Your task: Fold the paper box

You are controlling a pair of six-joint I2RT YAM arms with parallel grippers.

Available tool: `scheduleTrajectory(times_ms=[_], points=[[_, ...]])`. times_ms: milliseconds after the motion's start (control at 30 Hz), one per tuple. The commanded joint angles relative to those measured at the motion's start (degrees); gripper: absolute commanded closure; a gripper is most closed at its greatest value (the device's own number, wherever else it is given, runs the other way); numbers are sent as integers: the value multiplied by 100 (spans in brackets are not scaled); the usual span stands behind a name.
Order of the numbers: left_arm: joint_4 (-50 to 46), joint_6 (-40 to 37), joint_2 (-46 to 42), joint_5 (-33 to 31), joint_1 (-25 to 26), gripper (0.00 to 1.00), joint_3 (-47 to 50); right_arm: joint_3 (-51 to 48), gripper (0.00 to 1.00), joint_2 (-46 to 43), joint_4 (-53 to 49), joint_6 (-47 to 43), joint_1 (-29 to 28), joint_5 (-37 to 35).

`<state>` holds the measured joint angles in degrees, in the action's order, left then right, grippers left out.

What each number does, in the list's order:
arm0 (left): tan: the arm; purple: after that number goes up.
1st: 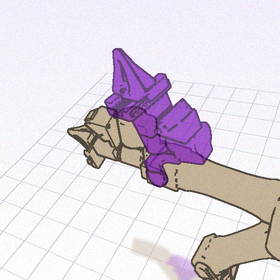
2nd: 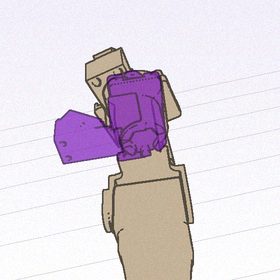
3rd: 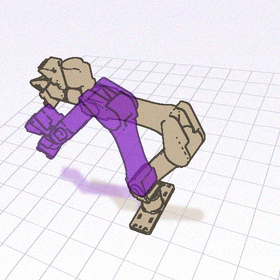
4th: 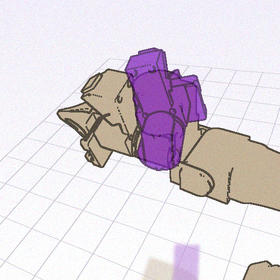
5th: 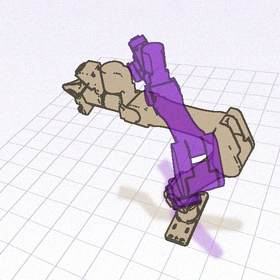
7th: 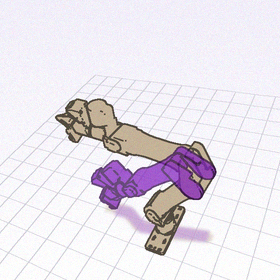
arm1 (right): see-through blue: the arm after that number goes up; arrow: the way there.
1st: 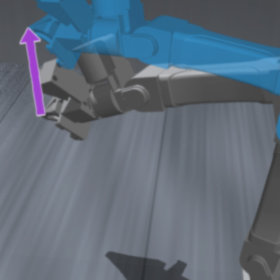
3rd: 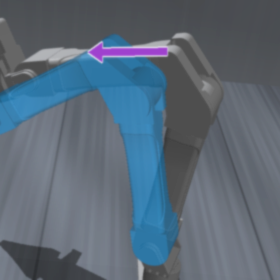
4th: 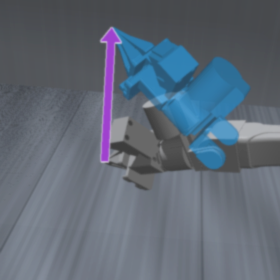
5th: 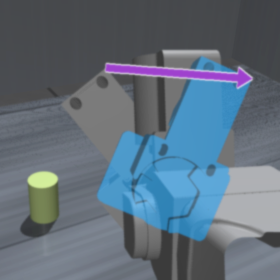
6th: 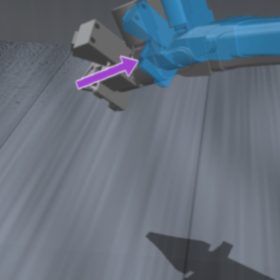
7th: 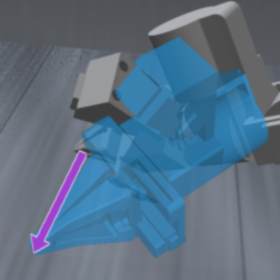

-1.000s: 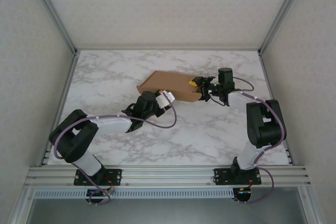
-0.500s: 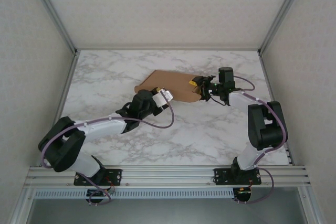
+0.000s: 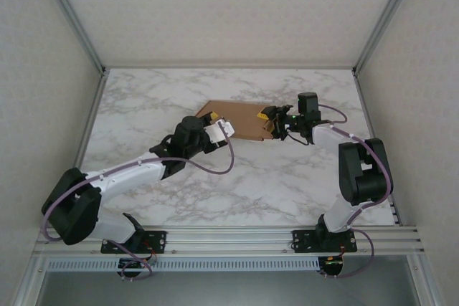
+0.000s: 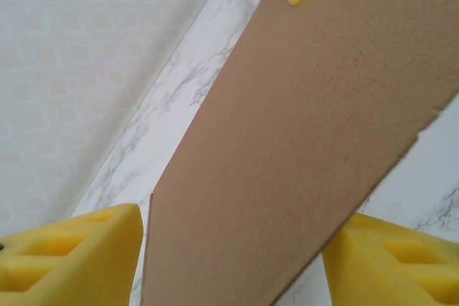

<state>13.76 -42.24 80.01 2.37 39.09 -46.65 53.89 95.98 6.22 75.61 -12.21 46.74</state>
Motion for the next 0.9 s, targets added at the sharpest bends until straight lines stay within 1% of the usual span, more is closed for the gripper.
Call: scheduleTrajectory(times_ms=[0,100,233,300,367,433,533,633,733,867], points=[[-561,-155,342,422,-81,33,-429,225,53,-286,-28,-69,-32,266],[-439,-101,563,445,-77,33,-453,228,52,-349,101,85,-29,323],[252,-96,692,163,-77,33,-159,236,51,-446,227,248,-31,381],[930,-151,713,-237,-60,33,90,179,51,-458,526,520,-37,463],[1781,-395,713,-666,-29,33,433,113,50,-464,895,819,-56,536],[2527,-785,782,-1210,34,34,672,134,50,-497,936,876,-80,560],[3489,-1333,926,-1944,151,38,876,175,50,-571,923,933,-115,572],[4163,-1718,1003,-2317,197,40,1029,175,49,-623,988,1015,-153,579],[4469,-1977,1044,-2428,205,41,1084,158,49,-644,1055,1084,-184,599],[4331,-2187,1118,-2329,220,40,1039,115,48,-628,1215,1248,-230,615]])
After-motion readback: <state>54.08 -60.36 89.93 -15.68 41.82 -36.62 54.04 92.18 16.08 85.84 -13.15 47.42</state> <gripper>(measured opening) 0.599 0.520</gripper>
